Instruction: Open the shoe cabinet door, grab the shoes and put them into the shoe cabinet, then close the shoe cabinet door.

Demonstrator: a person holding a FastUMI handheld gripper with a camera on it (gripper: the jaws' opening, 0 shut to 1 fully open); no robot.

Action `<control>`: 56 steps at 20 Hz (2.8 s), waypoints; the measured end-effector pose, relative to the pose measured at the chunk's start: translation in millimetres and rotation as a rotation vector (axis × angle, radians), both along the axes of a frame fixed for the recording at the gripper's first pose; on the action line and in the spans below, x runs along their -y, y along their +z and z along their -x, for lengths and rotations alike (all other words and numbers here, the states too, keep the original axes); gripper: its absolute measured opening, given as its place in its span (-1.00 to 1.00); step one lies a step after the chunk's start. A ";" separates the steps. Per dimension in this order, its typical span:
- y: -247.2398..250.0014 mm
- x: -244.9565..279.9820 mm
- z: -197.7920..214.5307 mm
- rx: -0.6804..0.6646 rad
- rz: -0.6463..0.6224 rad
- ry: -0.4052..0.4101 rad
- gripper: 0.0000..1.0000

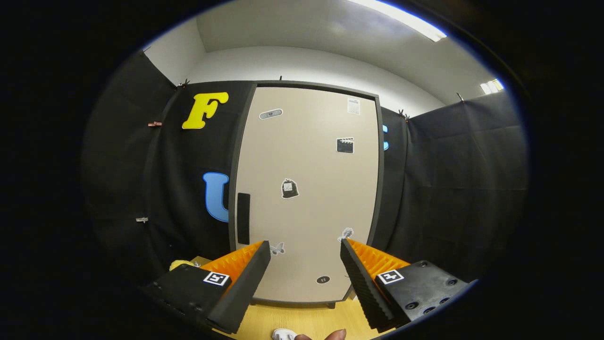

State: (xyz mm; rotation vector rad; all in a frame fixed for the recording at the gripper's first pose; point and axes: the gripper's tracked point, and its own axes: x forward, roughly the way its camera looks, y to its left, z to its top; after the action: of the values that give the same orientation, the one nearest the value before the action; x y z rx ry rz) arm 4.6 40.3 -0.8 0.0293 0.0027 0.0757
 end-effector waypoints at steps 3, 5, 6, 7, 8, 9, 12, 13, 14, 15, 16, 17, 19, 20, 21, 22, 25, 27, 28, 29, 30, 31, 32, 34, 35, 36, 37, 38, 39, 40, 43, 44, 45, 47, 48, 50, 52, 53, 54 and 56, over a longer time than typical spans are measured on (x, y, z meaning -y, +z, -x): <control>1.8 -17.8 -6.6 -0.001 -0.014 0.027 0.95; 2.6 -33.8 -14.0 -0.004 -0.026 0.051 0.95; 2.4 -44.5 -19.1 -0.009 -0.039 0.063 0.95; 1.9 -55.9 -26.2 -0.015 -0.053 0.076 0.95; 1.6 -66.6 -33.5 -0.022 -0.065 0.086 0.95; 1.3 -76.9 -41.3 -0.025 -0.077 0.096 0.95; -7.3 -102.1 -68.3 -0.046 -0.085 0.105 0.95; -11.8 -109.5 -78.9 -0.053 -0.084 0.108 0.95; -16.3 -116.2 -89.3 -0.063 -0.082 0.108 0.95; -20.8 -122.8 -98.2 -0.069 -0.079 0.109 0.95; -24.6 -128.7 -107.3 -0.072 -0.074 0.108 0.95; -28.5 -133.8 -116.1 -0.074 -0.070 0.106 0.95; -35.9 -142.9 -133.3 -0.082 -0.072 0.101 0.95; -39.3 -146.5 -141.7 -0.086 -0.077 0.100 0.95; -43.3 -148.4 -150.0 -0.091 -0.078 0.093 0.94; -48.0 -148.9 -157.9 -0.098 -0.072 0.084 0.94; -63.5 -150.3 -176.5 -0.122 -0.058 0.072 0.88; -71.2 -146.1 -183.1 -0.143 -0.057 0.049 0.74; -66.0 -143.7 -184.4 -0.110 -0.062 0.037 0.58; -65.3 -143.1 -184.8 -0.097 -0.064 0.034 0.47; -66.0 -142.8 -186.7 -0.098 -0.065 0.031 0.17; -65.1 -147.7 -182.8 -0.102 -0.078 0.038 0.15; -68.3 -149.0 -192.5 -0.106 -0.089 0.044 -0.07; -65.4 -146.8 -183.3 -0.112 -0.086 0.037 -0.37; -65.9 -147.6 -183.3 -0.115 -0.086 0.042 -0.38; -65.6 -147.1 -181.5 -0.118 -0.091 0.049 -0.51; -65.6 -147.2 -181.2 -0.125 -0.090 0.054 -0.50; -65.3 -146.6 -179.1 -0.130 -0.087 0.062 -0.62; -64.6 -145.9 -176.6 -0.125 -0.085 0.069 -0.62; -63.6 -144.8 -171.8 -0.124 -0.087 0.074 -0.62; -61.4 -138.8 -145.7 -0.114 -0.095 0.091 -0.62; -60.2 -134.7 -136.1 -0.112 -0.099 0.094 -0.62; -58.5 -130.9 -127.4 -0.109 -0.104 0.098 -0.63; -55.6 -121.4 -109.2 -0.101 -0.108 0.105 -0.62; -53.9 -115.6 -98.8 -0.097 -0.113 0.105 -0.62; -53.2 -104.4 -83.2 -0.092 -0.115 0.110 -0.63; -52.2 -93.1 -71.3 -0.096 -0.115 0.119 -0.63; -52.7 -86.8 -64.6 -0.100 -0.119 0.123 -0.63; -52.3 -80.8 -58.7 -0.101 -0.119 0.127 -0.63; -52.8 -67.8 -47.0 -0.102 -0.123 0.131 -0.63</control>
State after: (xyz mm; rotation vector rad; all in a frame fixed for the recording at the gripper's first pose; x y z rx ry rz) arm 51.6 108.2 -53.5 0.1562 0.1020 0.2052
